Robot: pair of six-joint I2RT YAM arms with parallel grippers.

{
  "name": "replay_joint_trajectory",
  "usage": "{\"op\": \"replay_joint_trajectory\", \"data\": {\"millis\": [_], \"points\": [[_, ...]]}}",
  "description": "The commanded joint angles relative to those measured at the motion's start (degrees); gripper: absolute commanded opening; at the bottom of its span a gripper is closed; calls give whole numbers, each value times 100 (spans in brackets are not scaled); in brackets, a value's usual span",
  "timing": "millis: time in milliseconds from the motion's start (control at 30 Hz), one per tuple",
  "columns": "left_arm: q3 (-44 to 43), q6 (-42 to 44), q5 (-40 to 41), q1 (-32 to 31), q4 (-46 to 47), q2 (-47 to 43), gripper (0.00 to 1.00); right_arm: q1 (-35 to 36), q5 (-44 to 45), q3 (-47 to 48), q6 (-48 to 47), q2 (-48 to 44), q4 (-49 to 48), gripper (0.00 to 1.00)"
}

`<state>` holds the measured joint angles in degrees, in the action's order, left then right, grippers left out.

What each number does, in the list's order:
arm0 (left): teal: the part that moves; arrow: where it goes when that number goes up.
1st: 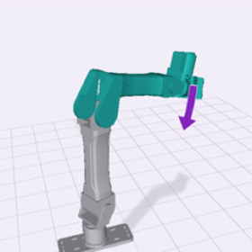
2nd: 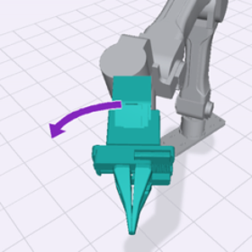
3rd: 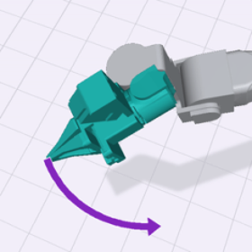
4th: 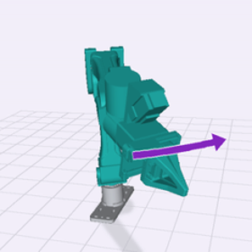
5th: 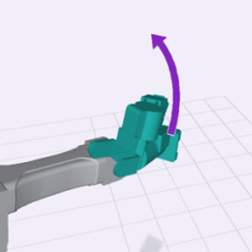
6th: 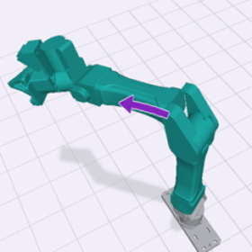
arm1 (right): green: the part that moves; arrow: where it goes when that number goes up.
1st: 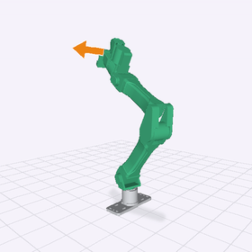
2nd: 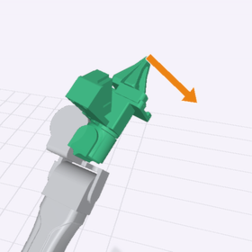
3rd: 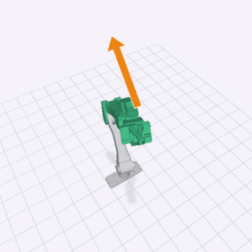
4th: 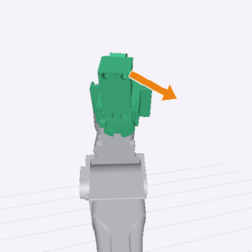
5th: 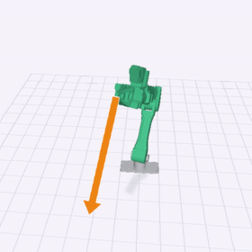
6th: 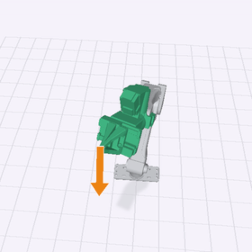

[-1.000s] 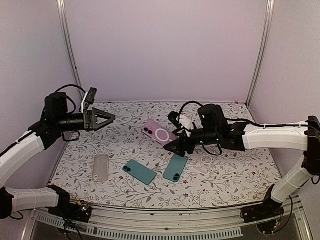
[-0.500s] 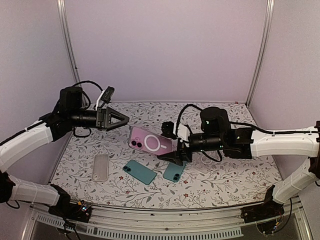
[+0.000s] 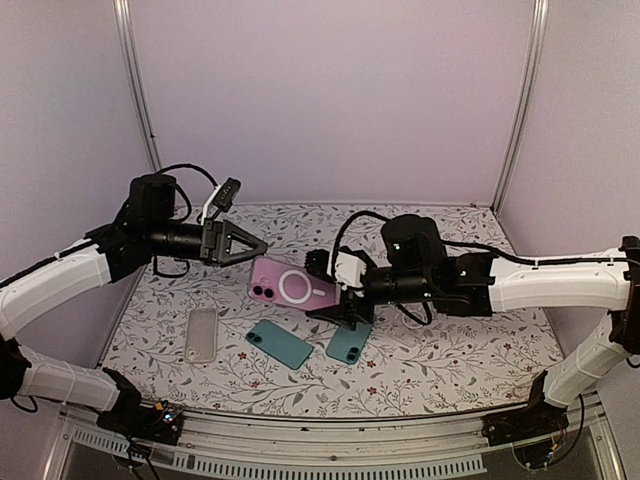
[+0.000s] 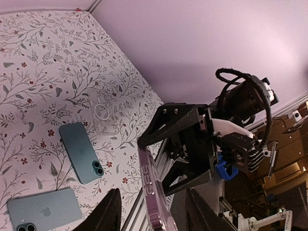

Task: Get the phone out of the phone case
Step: Pass from the right arm to the left

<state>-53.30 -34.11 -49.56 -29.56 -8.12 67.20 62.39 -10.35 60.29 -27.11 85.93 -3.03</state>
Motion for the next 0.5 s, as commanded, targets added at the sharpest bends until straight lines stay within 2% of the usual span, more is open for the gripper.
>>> {"op": "replay_joint_trajectory", "data": {"millis": [0,100,300,467], "points": [[-138,96,8,-132,-147,21,45,53,356,363,-110,57,-97,0],[-134,99,61,-168,-220,20,39,62,490,430,-164,114,-39,0],[-192,215,278,-235,-420,70,34,97,665,479,-231,152,-22,0],[-220,264,424,-245,-528,147,15,131,838,483,-268,145,-75,0]]}}
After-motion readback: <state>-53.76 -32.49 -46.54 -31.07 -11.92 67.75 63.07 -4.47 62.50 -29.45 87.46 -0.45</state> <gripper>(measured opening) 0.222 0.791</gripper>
